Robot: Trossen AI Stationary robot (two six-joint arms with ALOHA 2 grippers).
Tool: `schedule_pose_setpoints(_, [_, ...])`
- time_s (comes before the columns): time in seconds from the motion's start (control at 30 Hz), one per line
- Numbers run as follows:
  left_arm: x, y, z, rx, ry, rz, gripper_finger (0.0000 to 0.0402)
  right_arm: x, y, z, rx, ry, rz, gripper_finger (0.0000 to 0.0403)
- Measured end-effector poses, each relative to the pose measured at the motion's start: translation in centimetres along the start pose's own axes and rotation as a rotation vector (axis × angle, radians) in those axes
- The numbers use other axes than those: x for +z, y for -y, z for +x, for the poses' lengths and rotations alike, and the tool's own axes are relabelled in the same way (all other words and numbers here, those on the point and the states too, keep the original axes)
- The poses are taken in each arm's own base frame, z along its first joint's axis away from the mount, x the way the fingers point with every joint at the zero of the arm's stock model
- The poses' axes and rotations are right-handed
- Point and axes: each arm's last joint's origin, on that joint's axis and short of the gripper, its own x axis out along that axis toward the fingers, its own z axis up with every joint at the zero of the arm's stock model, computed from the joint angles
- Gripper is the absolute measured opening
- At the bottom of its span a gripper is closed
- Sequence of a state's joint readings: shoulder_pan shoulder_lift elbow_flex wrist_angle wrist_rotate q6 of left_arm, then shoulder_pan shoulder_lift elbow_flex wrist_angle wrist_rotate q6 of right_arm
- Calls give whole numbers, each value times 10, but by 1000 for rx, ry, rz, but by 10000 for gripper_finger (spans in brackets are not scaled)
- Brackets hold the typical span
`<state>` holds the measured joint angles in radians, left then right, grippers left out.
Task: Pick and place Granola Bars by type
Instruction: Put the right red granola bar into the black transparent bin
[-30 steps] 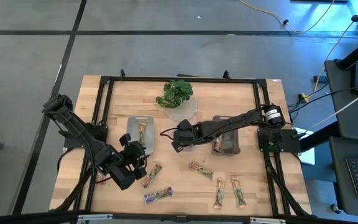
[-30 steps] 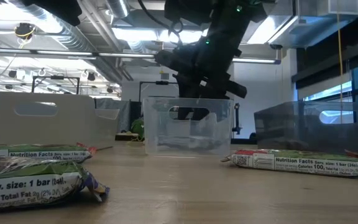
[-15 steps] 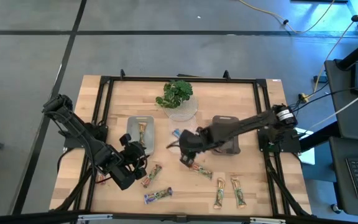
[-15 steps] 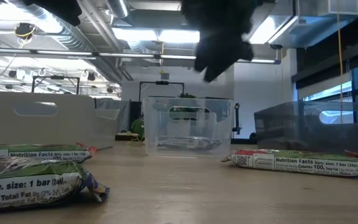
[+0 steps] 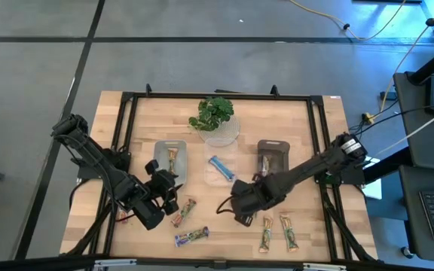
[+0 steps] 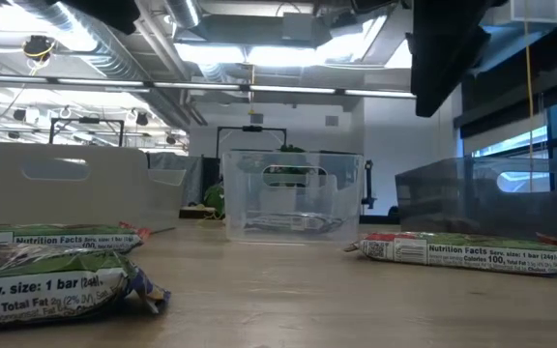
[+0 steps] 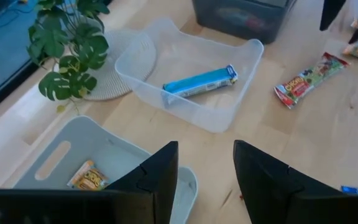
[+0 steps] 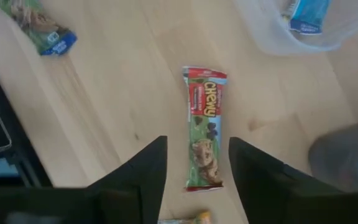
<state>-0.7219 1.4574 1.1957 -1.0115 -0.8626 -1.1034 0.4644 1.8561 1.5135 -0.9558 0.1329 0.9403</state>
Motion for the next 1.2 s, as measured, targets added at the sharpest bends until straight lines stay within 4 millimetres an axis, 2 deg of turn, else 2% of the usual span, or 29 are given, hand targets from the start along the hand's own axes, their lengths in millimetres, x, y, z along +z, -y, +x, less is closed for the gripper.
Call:
schedule_pose_setpoints(0.2, [0,0,0,3,7,-1,150,1,1,6,-33,11,18,251])
schedule_pose_setpoints(0.3, [0,0,0,3,7,-1,148,2,0,12,-76,70,17,287])
schedule_pose_setpoints(0.43, [0,0,0,-3,4,-5,148,0,-3,26,-112,52,-11,310])
schedule_pose_setpoints(0.67, [0,1,0,-8,3,-10,148,-6,-7,61,-133,-57,-57,306])
schedule_pose_setpoints(1.0, [0,1,0,-9,1,-10,148,-13,-9,101,-153,-171,-81,285])
schedule_pose_setpoints(1.2, [0,1,0,-9,1,-10,150,-14,-10,106,-152,-189,-80,242])
